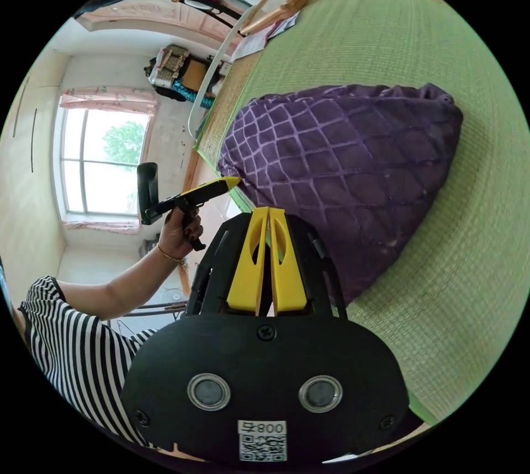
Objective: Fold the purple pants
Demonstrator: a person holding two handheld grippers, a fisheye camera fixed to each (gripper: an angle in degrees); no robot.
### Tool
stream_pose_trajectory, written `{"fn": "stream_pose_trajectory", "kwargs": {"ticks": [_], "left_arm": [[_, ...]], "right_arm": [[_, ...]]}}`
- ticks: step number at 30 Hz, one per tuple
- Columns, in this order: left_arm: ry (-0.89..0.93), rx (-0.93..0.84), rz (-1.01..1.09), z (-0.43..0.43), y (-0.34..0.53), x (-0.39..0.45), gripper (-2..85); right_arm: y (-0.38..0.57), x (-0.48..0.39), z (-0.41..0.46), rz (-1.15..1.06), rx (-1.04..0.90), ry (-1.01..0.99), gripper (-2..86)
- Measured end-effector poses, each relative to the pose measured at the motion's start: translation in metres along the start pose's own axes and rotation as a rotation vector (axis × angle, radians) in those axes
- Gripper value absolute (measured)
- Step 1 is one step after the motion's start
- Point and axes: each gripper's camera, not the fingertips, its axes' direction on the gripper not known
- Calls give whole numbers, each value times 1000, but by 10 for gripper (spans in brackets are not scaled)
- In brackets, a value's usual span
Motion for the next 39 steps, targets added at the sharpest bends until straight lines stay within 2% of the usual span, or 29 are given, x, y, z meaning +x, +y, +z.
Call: {"fn": "stream_pose_trajectory", "kwargs": {"ticks": [4, 7, 15, 20, 25, 32, 39], "left_arm": [[-56, -32, -62, 3, -3, -22, 0], [-11, -41, -56, 9, -2, -32, 0], [4, -26, -20, 13, -1, -34, 1], [160, -91, 30, 34, 1, -23, 3], [298, -204, 101, 62, -4, -4, 11], [472, -345, 18, 112, -11, 1, 61], [558, -374, -82, 137, -19, -6, 74]], "right_arm": [[-22, -22, 34, -77, -66, 52, 1], [-36, -25, 56, -61, -80, 143, 1], [-43, -12, 76, 0, -58, 75, 1], [-38, -6, 91, 17, -53, 39, 1], [-14, 15, 76, 73, 39, -1, 2], [57, 73, 51, 290, 259, -137, 13], [86, 112, 78, 424, 282, -202, 73]]}}
